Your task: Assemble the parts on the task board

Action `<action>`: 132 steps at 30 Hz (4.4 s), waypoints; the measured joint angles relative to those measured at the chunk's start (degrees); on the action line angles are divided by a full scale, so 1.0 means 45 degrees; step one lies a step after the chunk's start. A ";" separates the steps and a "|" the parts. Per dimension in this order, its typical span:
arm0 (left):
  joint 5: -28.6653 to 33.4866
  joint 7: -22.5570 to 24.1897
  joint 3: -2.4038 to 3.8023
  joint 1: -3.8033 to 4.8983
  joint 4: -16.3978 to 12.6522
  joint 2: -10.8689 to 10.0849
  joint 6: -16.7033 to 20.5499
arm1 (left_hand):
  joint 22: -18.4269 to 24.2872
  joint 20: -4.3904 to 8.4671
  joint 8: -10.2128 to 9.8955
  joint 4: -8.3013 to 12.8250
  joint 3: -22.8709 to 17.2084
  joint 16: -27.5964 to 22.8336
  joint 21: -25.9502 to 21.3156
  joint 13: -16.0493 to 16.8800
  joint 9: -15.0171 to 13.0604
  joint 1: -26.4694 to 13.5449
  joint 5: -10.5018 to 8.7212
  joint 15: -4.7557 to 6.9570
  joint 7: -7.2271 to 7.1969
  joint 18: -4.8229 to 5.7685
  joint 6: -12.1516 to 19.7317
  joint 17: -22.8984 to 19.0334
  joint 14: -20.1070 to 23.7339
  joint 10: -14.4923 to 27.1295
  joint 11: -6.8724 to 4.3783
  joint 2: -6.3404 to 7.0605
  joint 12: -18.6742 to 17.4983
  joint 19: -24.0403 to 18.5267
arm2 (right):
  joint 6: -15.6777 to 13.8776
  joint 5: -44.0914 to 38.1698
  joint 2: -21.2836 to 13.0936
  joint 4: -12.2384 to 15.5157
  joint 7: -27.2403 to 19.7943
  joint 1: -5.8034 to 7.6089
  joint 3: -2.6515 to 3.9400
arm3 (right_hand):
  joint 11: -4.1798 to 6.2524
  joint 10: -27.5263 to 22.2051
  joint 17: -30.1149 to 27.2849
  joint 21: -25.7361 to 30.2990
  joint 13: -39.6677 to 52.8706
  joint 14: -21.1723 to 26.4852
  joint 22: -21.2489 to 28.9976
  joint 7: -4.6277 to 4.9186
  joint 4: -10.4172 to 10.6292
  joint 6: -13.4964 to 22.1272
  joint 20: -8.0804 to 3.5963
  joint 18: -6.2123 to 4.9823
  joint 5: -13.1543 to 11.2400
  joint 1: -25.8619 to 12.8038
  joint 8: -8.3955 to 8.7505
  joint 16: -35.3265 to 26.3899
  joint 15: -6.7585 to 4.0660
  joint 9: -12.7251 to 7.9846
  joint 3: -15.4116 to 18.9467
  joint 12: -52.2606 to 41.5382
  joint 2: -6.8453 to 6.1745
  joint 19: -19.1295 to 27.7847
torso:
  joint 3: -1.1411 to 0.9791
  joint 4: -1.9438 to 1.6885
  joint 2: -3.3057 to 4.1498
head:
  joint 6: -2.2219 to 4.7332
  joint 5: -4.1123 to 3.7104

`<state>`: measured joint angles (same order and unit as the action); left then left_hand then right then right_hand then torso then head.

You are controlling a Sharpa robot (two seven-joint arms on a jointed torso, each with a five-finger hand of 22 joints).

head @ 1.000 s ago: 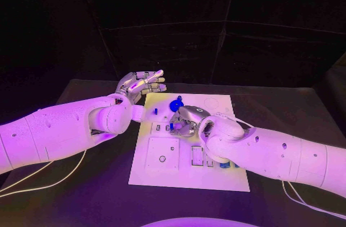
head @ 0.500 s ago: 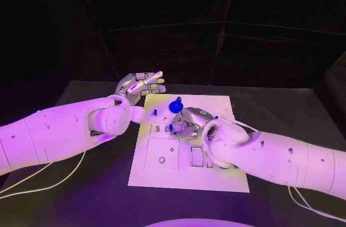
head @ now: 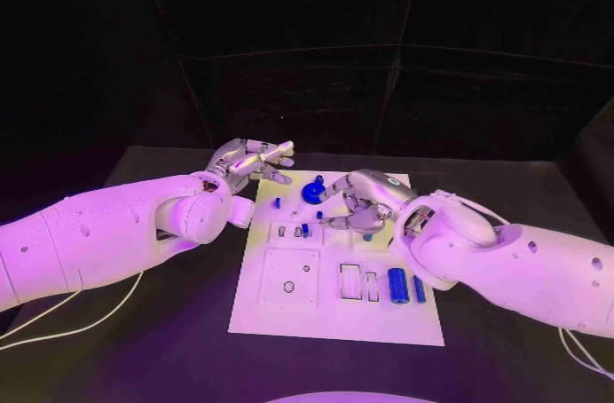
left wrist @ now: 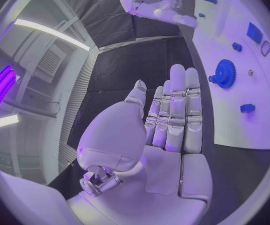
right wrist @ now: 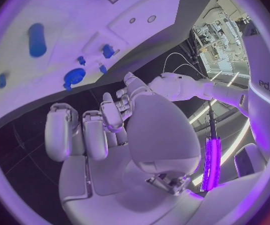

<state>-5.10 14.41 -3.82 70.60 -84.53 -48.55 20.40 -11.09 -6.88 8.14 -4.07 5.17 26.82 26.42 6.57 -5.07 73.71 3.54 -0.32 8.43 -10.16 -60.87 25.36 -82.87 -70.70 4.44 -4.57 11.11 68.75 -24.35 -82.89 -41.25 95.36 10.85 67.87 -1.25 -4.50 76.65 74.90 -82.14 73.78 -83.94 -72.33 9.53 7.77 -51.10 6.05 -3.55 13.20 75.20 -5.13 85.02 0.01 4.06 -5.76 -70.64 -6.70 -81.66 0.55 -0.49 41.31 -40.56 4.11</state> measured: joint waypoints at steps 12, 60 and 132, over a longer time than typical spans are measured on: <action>-0.5957 -0.5006 0.0006 0.0728 0.0360 0.0211 -0.2628 | -0.8171 0.0943 0.1476 -0.1175 0.1350 1.3210 0.7882 0.5643 -0.2034 -0.1125 0.0000 0.0983 -0.0951 0.0808 -0.0802 1.1005 -0.0272 -0.1210 -0.0962 -0.0110 0.5501 0.2453 | 0.0344 0.3601 -0.1696 -0.0737 -0.1393 0.1277 0.0429 | 0.0045 -0.0045 0.0009 0.0164 -0.0092 0.0000 0.0342 -0.0089 0.0000 -0.0175 -0.0045 0.0000 0.0101 0.0266 -0.0143 -0.0146 0.0000 0.0027 0.0000 0.0072 0.0267 0.0127 | -0.0070 0.0123 -0.0416 | -0.0140 0.0176; -1.1358 -1.0893 -0.1211 0.1616 0.2019 0.3219 -0.6670 | -1.4188 0.1182 0.4319 -0.2536 0.2607 1.4002 1.2200 1.2890 -0.6437 -0.1891 -0.0087 0.1071 -0.1329 0.1476 0.0586 1.1015 -0.0285 -0.1125 -0.1283 -0.0511 1.2311 0.3353 | 0.0947 0.4386 -0.1789 -0.2019 -0.0162 0.1452 0.0468 | 0.0091 -0.0090 0.0004 0.0566 -0.0254 -0.0048 0.0939 -0.0135 0.0348 -0.0221 -0.0119 0.0001 0.1407 0.0482 -0.0402 -0.0590 -0.0048 0.0020 0.0347 0.0181 0.0151 0.0332 | -0.0134 0.0222 -0.0630 | -0.0541 0.0334; -1.0557 -1.0904 -0.1370 0.1534 0.1492 0.2820 -0.6357 | -1.4181 0.1322 0.4304 -0.0058 -0.5623 1.4002 1.2053 1.2951 -0.7961 -0.1584 -0.0083 0.1209 -0.1349 0.1473 0.1386 1.1011 -0.0238 -0.1042 -0.1381 0.0474 1.1974 0.3385 | 0.1012 0.4308 -0.1277 -0.2572 -0.0092 0.1450 0.0466 | 0.0137 -0.0134 0.0008 0.0663 -0.0343 0.0000 0.1143 -0.0135 0.0422 -0.0221 -0.0162 0.0000 0.1604 0.0632 -0.0486 -0.0670 -0.0094 0.0017 0.0273 0.0234 0.0302 0.0374 | -0.0149 0.0187 -0.0620 | -0.0903 0.0253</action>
<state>-52.60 -34.65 -9.99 77.50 -77.81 -35.86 -8.20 -74.91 -0.93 27.51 -4.33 -20.13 89.83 80.66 64.85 -40.90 66.58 3.17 5.11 2.36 -3.53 -54.64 74.91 -83.95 -75.39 -1.77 -2.43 64.99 83.98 -19.80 -63.51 -46.99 83.78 10.44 74.40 0.84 -3.88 76.05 74.94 -79.15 72.24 -83.94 -67.19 8.93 9.66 -52.09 5.32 -3.55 20.42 78.04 -7.31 82.00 -0.42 4.13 -4.54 -69.59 -5.33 -79.97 -0.12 0.35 38.52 -44.62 5.25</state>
